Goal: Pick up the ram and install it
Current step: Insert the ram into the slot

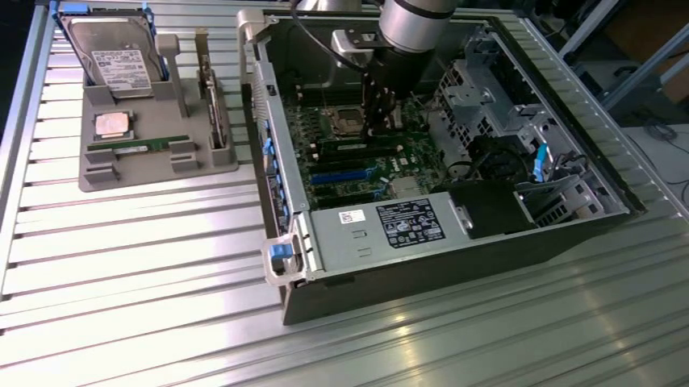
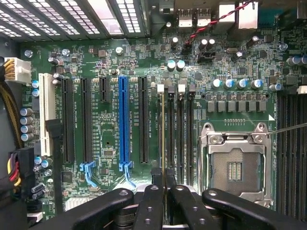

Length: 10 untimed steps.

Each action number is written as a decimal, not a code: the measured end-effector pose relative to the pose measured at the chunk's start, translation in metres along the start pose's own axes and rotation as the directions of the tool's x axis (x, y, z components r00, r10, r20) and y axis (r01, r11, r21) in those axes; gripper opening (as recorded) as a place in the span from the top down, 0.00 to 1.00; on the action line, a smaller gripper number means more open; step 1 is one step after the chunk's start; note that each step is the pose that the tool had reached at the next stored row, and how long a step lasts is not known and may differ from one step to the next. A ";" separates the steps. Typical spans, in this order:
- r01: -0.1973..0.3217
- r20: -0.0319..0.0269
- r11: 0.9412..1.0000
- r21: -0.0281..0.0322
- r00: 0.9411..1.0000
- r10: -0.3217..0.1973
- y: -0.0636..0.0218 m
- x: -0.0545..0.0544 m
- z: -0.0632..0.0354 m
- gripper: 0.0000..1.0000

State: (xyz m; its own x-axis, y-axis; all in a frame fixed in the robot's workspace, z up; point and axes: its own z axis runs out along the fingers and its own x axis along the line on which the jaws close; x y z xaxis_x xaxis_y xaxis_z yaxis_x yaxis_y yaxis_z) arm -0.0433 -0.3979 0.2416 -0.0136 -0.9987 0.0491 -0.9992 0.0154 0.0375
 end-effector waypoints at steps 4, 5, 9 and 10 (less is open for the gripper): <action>0.000 -0.003 1.000 0.000 1.000 0.000 0.0008 -0.001 0.0015 0.88; 0.000 -0.004 1.000 0.000 1.000 0.000 0.0011 -0.001 0.0017 0.88; 0.000 -0.008 1.000 0.000 1.000 0.000 0.0015 -0.001 0.0030 0.88; 0.000 -0.009 1.000 0.000 1.000 0.000 0.0014 -0.001 0.0035 0.88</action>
State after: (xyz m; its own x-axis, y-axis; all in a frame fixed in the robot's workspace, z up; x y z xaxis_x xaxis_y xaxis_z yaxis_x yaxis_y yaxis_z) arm -0.0448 -0.3967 0.2382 -0.0135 -0.9982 0.0581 -0.9992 0.0157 0.0374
